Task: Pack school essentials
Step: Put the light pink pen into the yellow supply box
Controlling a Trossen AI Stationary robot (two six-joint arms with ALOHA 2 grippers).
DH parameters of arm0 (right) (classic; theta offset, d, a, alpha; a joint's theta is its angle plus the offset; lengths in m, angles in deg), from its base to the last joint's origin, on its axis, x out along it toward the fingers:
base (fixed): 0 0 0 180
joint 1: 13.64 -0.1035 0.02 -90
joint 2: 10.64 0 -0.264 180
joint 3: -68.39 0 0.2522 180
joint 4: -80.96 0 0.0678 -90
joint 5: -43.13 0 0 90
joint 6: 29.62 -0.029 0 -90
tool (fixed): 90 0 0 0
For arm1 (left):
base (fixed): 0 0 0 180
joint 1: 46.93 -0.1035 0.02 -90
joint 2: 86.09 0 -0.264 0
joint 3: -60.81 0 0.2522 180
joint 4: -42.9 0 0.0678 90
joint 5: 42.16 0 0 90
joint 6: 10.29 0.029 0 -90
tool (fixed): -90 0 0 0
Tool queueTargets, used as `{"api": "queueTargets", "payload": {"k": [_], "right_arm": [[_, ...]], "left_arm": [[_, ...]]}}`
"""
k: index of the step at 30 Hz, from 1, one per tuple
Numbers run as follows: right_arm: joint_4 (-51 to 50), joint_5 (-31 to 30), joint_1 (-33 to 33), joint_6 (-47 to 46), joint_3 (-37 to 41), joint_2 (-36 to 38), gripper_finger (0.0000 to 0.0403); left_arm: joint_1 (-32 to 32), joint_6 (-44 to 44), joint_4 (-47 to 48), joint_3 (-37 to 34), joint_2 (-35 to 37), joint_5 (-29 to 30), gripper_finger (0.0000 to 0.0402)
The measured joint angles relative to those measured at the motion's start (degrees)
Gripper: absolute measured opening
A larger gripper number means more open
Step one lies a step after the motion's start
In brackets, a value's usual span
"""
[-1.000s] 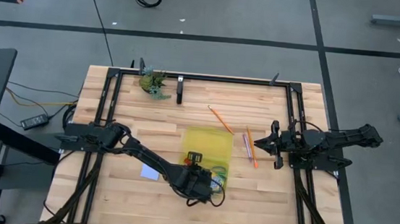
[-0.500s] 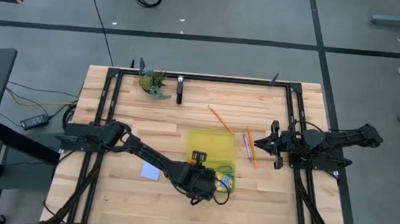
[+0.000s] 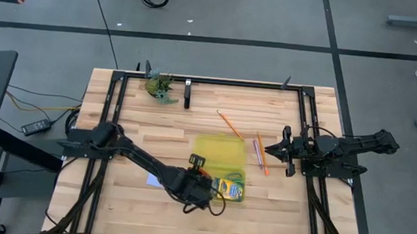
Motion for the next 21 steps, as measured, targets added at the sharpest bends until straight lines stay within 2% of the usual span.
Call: {"api": "queueTargets", "payload": {"k": [4,11,18,21], "right_arm": [[-0.02,0.0,0.0,0.0,0.0,-0.02,0.0051],[0.0,0.0,0.01,0.0,0.0,-0.11,0.0051],[-0.05,0.0,0.0,0.01,0.0,-0.28,0.0051],[0.0,0.02,-0.01,0.0,0.0,-0.28,0.0051]], "left_arm": [[0.08,3.06,-4.0,-5.16,1.83,0.5,0.0005],[-2.58,15.8,-15.76,-13.29,4.8,0.58,0.0013],[-6.15,19.97,-18.78,-19.51,9.72,-7.06,0.0004],[-7.26,20.67,-19.76,-22.99,12.89,-7.45,0.0008]]}}
